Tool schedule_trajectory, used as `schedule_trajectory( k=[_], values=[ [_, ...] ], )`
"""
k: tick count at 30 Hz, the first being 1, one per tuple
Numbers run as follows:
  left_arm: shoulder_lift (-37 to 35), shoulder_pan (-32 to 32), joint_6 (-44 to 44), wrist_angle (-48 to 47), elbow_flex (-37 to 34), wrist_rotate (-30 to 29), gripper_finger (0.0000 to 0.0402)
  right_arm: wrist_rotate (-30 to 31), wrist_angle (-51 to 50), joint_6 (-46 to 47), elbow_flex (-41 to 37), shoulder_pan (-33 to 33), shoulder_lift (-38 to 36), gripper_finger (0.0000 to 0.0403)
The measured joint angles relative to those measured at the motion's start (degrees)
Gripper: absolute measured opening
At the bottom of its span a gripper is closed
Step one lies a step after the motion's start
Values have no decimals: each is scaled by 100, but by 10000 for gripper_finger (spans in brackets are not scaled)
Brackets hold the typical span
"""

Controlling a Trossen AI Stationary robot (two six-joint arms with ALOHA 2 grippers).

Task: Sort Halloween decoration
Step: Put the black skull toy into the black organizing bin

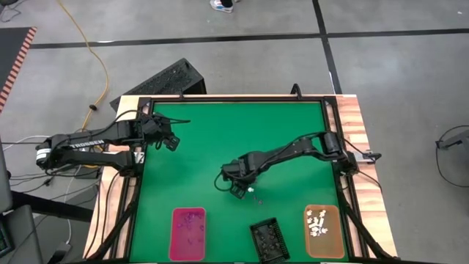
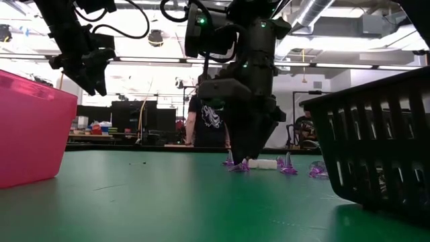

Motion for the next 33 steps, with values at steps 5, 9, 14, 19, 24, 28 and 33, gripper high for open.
schedule_trajectory(
  k=[5,9,14,19,24,28,33],
  values=[
    [1,0,4,2,0,-44,219,-23,-6,47,6,-2,41,130],
    [0,0,24,0,0,-28,219,-35,-63,107,-5,-7,3,83],
    [0,0,24,1,0,-25,219,-32,-62,217,-21,20,-111,44],
    [0,0,24,-2,0,-24,219,-27,-140,233,122,-25,-306,29],
    [0,0,24,0,0,-20,219,-362,347,-309,494,-61,-409,56],
    [2,0,24,-2,0,-16,219,-274,1627,-1176,606,-28,-361,114],
    [2,0,112,-6,0,-11,219,550,2851,-2137,601,-140,-169,188]
  ],
)
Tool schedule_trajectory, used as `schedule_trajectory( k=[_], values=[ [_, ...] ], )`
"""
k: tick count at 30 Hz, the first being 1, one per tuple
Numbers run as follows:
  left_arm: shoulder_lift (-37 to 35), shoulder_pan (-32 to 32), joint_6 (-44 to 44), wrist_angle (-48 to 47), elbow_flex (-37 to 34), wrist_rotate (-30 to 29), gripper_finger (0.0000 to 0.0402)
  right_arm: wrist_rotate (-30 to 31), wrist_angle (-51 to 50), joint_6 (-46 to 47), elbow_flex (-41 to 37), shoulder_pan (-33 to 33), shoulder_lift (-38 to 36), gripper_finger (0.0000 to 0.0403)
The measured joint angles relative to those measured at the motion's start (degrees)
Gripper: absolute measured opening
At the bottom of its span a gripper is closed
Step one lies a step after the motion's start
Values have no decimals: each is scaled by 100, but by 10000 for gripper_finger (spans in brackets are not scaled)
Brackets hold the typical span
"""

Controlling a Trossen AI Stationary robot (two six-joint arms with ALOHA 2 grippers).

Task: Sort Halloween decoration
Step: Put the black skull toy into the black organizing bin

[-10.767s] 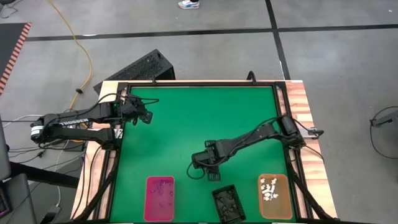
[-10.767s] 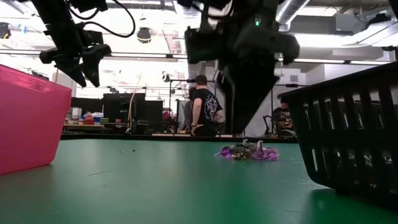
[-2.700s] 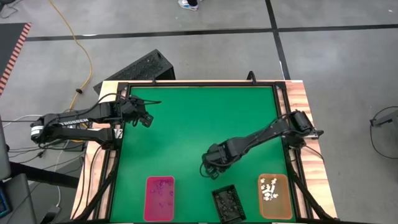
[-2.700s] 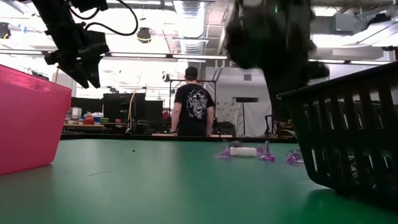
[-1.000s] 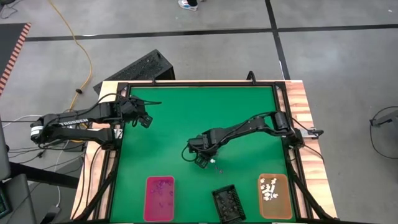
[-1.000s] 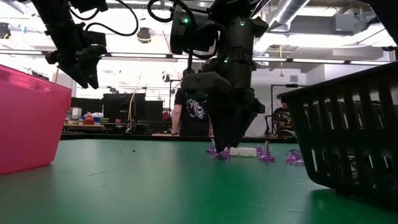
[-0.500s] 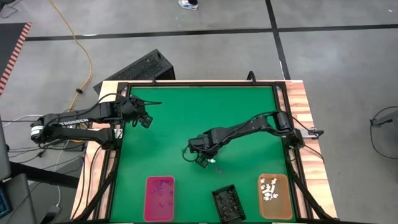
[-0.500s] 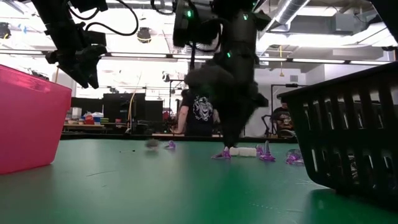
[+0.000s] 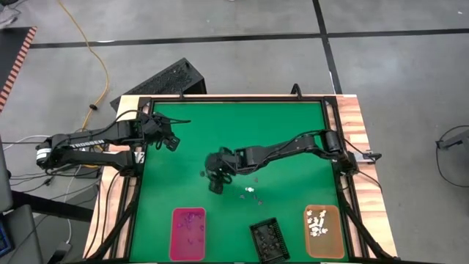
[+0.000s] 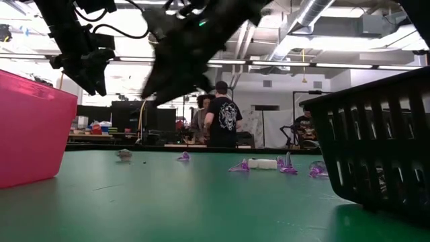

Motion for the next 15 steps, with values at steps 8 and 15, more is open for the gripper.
schedule_trajectory(
  k=[8,15],
  values=[
    [-2,-2,50,11,0,-20,219,642,1463,-1025,-14,-127,589,209],
    [20,2,105,1,0,-55,219,530,2387,-1126,52,-117,1216,200]
  ],
)
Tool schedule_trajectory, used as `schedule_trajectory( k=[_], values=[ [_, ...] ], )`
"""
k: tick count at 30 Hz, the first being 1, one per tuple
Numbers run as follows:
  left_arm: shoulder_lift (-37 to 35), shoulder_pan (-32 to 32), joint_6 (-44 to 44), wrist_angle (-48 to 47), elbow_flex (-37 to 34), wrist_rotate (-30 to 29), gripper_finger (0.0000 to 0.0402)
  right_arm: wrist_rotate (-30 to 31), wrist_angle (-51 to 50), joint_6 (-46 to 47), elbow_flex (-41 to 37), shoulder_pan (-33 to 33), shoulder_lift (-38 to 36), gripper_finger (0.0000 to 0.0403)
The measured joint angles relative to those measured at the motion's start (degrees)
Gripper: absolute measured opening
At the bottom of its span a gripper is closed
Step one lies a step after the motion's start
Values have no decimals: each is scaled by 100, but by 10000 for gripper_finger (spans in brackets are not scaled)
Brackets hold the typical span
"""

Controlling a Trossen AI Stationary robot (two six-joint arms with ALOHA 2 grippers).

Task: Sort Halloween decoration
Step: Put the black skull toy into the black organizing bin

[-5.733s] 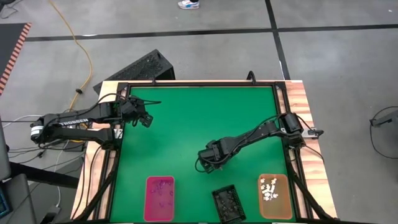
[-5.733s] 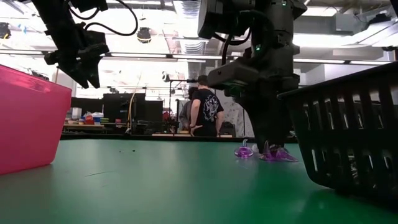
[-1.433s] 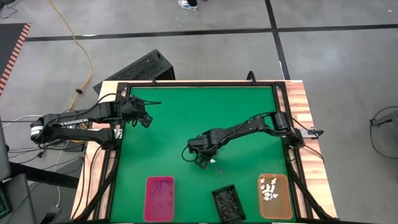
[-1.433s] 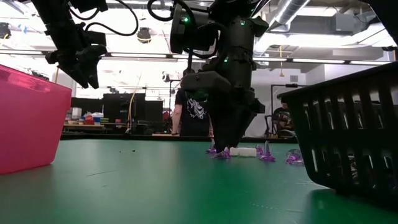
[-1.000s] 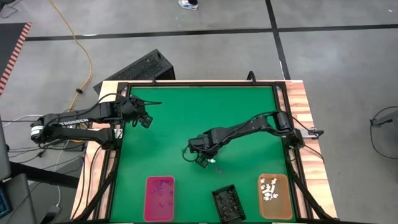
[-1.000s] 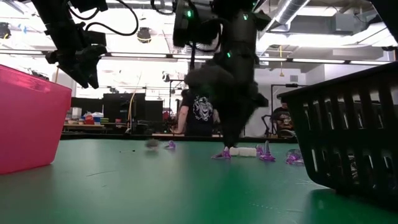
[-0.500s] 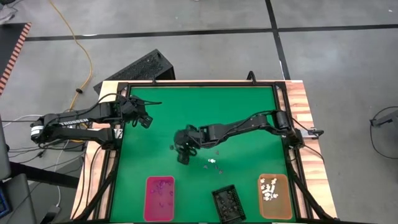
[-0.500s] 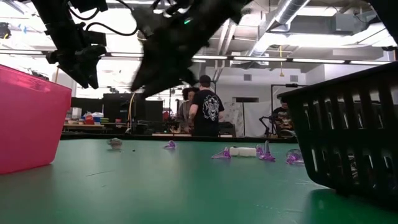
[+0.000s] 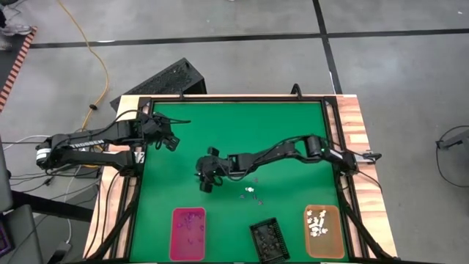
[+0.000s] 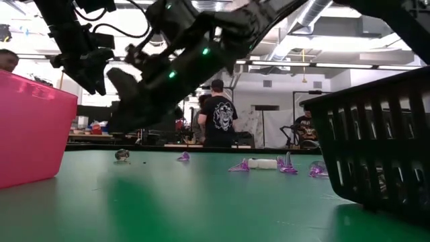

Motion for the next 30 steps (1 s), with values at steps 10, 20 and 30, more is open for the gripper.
schedule_trajectory(
  k=[10,20,30],
  values=[
    [213,42,106,58,-20,-23,219,-20,-207,343,-10,-13,385,193],
    [387,42,107,105,-20,-39,219,2,-435,952,16,61,734,120],
    [393,42,178,127,-20,-79,219,-50,-1075,1055,-36,241,103,113]
  ],
)
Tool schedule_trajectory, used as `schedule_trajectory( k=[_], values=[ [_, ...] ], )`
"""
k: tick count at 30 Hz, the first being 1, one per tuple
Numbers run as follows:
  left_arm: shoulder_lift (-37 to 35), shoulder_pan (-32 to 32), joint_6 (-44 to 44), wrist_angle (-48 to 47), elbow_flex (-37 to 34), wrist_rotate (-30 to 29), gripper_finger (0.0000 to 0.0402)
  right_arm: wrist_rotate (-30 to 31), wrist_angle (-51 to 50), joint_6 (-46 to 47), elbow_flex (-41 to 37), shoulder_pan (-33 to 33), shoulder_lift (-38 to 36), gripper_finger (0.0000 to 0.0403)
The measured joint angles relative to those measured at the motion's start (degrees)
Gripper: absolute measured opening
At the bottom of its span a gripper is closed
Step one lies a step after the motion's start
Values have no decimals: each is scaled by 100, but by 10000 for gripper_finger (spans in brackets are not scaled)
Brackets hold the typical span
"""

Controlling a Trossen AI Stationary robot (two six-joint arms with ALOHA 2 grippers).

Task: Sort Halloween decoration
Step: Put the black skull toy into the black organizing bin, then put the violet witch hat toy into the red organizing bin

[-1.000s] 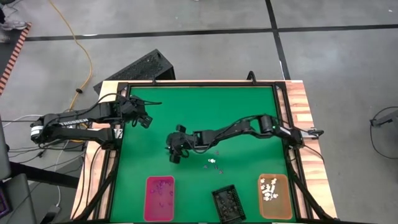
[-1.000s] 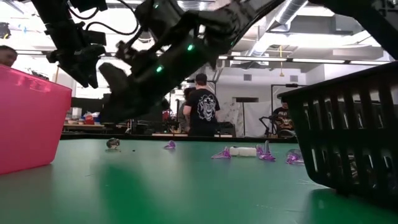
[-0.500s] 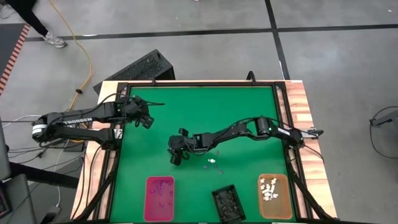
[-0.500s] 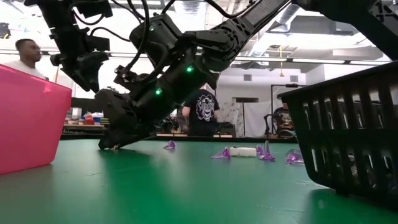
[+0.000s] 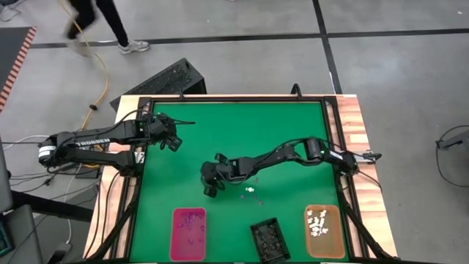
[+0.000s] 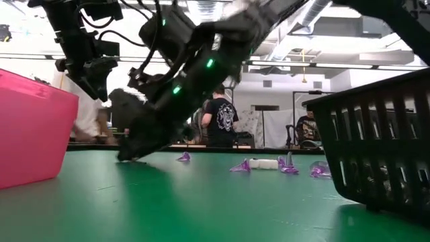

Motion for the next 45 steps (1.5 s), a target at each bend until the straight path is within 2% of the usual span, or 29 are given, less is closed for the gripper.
schedule_trajectory(
  k=[5,10,15,21,25,31,39,45],
  values=[
    [0,0,13,1,0,-7,219,-106,-1068,211,-17,293,-862,113],
    [0,0,-15,0,0,13,219,-401,-2284,1193,7,788,-1765,113],
    [0,0,-20,2,0,57,219,-432,-3092,2551,12,1646,-2353,128],
    [-2,0,-30,6,0,62,219,-154,-3832,4270,0,2699,-2311,124],
    [-2,0,-32,65,0,55,219,-145,-4204,4955,11,3146,-2131,126],
    [0,0,-32,202,0,69,219,-265,-5032,5445,7,3258,-1895,160],
    [0,0,-33,200,0,316,219,-744,-5098,5097,9,3009,-1887,240],
    [0,4,-35,197,0,860,219,-608,-5301,5228,13,2347,-1946,244]
  ],
)
